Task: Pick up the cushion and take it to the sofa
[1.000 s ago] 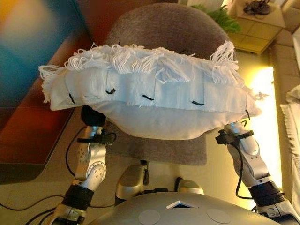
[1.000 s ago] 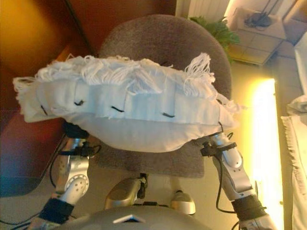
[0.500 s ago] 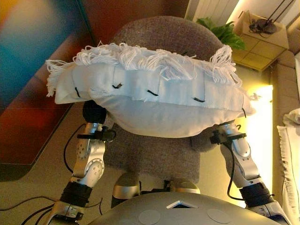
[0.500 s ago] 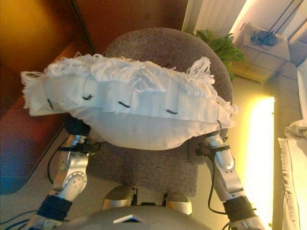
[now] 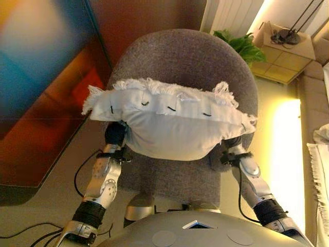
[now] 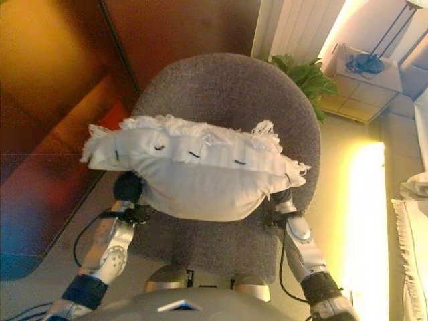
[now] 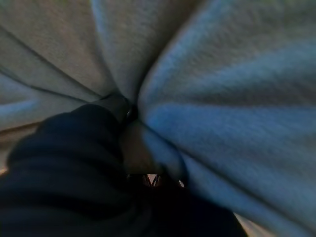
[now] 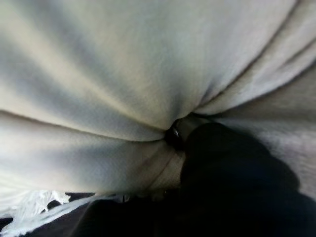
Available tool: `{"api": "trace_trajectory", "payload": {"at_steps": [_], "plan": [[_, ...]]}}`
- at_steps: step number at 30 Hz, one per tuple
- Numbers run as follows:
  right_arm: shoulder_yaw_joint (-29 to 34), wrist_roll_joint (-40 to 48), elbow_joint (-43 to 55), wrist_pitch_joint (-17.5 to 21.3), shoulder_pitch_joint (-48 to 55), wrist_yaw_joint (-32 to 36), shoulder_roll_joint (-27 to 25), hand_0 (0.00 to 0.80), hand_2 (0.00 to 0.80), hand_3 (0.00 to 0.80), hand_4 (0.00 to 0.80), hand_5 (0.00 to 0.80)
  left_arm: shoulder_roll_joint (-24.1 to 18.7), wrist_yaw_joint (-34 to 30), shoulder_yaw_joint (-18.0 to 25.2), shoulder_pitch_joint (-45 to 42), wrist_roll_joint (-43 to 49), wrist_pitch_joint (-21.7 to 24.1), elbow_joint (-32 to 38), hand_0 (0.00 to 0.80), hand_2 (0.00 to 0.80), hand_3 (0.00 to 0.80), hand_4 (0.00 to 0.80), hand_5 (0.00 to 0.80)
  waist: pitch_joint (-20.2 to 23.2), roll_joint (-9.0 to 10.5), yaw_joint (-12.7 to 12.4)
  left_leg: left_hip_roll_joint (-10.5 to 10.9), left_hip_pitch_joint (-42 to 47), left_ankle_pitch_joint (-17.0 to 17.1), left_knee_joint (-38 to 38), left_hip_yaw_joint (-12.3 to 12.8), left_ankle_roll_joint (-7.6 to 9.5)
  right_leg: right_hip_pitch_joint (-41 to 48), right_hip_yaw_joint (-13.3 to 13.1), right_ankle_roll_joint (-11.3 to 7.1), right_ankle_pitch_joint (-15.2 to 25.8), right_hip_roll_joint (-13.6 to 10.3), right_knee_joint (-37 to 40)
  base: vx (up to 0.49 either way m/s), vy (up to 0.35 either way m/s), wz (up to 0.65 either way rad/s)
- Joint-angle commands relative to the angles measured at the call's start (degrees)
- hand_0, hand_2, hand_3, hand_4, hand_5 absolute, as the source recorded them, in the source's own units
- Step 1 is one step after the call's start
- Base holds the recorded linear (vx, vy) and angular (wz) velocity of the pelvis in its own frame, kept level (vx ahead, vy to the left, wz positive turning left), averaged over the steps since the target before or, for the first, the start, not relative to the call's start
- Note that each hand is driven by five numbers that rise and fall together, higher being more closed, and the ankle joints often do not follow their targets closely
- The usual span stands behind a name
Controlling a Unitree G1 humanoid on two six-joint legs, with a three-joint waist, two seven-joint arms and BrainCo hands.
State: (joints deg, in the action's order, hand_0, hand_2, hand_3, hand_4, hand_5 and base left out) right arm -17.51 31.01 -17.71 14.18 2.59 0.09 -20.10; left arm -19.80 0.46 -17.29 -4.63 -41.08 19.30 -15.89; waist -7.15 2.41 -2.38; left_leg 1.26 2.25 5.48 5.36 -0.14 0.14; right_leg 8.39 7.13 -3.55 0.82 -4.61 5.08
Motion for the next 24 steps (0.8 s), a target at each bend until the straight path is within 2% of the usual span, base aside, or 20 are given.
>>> {"api": "trace_trajectory", "payload": {"at_steps": [1, 7, 13, 19, 24], "plan": [[-3.99, 1.04, -1.46, 1.68, -12.94, -1.46, 5.23, 0.8, 0.8, 0.8, 0.8, 0.8, 5.24, -0.82, -7.84, 13.92, 6.37, 0.82, -4.34, 0.8, 0.8, 0.8, 0.8, 0.8, 0.06, -0.69, -0.24, -1.64, 2.12, -8.45, -0.36, 2.68, -0.46, -3.96, 0.52, -2.56, 0.34, -1.91, -0.08, -0.034, -0.056, 0.0], [-5.63, 5.89, -16.22, -1.22, -32.99, -6.48, 8.56, 0.8, 0.8, 0.8, 0.8, 0.8, 9.86, 3.5, -10.17, 32.39, 6.52, 0.15, -20.48, 0.8, 0.8, 0.8, 0.8, 0.8, -7.17, -1.54, 1.13, -1.73, -3.34, -6.98, -0.36, 2.97, -0.9, -9.93, -0.87, -2.7, 2.26, -2.23, -0.08, -0.234, -0.045, 0.01], [-5.59, 9.17, -24.95, -3.05, -42.55, -5.97, 8.12, 0.8, 0.8, 0.8, 0.8, 0.8, 11.18, 5.35, -10.79, 42.98, 7.76, -1.06, -28.65, 0.8, 0.8, 0.8, 0.8, 0.8, -11.37, -2.14, 2.53, -1.32, -6.8, -5.44, -0.36, 2.62, -1.13, -12.68, -1.7, -2.18, 3.11, -2.3, -0.08, -0.085, -0.003, 0.0], [-4.21, 13.34, -36.55, -6.2, -51.76, -6.81, 8.33, 0.8, 0.8, 0.8, 0.8, 0.8, 11.78, 6.53, -10.37, 52.73, 7.97, -5.35, -38.87, 0.8, 0.8, 0.8, 0.8, 0.8, -13.93, -2.79, 3.73, -1.13, -9.72, -4.4, -0.36, 3.02, -1.95, -15.81, -2.63, -2.05, 3.73, -2.23, -0.08, -0.06, 0.027, -0.01], [-2.67, 17.69, -43.29, -9.44, -59.11, -9.9, 8.64, 0.8, 0.8, 0.8, 0.8, 0.8, 12.14, 8.11, -10.54, 60.98, 6.29, -12.21, -47.41, 0.8, 0.8, 0.8, 0.8, 0.8, -15.1, -3.19, 4.9, -1.09, -11.65, -3.79, -0.36, 3.57, -2.49, -18.05, -3.18, -1.93, 4.24, -2.1, -0.08, -0.03, 0.034, 0.02]]}}
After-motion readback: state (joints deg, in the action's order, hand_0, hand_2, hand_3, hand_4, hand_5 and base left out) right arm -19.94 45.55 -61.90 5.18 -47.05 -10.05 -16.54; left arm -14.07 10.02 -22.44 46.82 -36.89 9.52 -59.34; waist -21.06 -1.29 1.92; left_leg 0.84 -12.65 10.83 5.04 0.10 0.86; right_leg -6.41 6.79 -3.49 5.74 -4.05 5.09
